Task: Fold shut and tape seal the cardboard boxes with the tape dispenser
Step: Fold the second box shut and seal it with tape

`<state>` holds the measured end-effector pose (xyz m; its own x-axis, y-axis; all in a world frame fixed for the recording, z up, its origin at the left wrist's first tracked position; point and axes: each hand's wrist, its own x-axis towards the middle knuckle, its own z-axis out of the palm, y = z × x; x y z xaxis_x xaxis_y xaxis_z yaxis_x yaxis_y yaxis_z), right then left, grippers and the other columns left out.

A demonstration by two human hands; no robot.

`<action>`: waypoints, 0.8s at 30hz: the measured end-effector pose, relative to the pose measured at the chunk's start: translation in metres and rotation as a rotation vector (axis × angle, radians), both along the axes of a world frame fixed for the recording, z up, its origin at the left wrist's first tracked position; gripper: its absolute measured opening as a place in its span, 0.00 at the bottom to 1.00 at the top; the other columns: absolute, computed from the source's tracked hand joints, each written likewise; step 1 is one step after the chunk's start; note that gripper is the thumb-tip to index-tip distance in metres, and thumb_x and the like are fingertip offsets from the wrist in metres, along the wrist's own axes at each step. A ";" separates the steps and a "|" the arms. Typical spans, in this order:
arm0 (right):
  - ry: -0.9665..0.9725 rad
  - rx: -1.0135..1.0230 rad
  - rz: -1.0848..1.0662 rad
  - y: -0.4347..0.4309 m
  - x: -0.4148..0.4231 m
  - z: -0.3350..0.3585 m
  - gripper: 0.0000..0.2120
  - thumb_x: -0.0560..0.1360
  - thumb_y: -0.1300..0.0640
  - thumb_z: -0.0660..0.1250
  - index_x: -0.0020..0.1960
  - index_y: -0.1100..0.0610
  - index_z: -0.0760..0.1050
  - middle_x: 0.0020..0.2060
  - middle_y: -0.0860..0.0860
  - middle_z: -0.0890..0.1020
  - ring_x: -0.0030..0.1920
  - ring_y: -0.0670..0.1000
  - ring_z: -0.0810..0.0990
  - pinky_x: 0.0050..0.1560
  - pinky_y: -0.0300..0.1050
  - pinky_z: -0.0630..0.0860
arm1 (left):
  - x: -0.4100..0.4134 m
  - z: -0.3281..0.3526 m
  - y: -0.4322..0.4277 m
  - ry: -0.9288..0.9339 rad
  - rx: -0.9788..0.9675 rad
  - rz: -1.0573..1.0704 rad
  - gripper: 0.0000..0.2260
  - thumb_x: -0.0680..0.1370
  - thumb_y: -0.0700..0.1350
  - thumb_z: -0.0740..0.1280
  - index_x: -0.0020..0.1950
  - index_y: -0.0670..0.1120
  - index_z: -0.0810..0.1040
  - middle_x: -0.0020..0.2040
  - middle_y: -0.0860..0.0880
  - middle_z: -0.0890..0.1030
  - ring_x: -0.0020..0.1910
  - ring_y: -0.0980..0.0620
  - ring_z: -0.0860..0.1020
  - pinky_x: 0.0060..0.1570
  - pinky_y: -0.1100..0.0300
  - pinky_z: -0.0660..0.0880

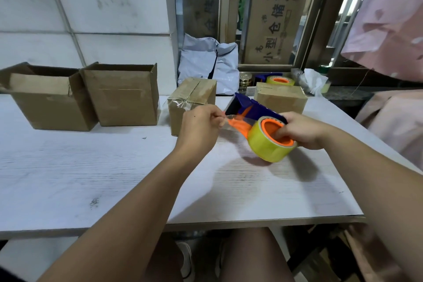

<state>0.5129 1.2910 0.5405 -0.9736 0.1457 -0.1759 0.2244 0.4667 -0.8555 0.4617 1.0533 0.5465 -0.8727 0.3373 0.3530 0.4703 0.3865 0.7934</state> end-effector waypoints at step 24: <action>0.022 -0.249 -0.230 0.010 0.015 -0.018 0.15 0.72 0.77 0.57 0.47 0.60 0.75 0.40 0.59 0.78 0.39 0.56 0.77 0.39 0.46 0.73 | -0.017 0.045 -0.037 0.151 -0.040 -0.084 0.06 0.77 0.39 0.68 0.44 0.47 0.83 0.40 0.48 0.84 0.38 0.54 0.81 0.46 0.66 0.77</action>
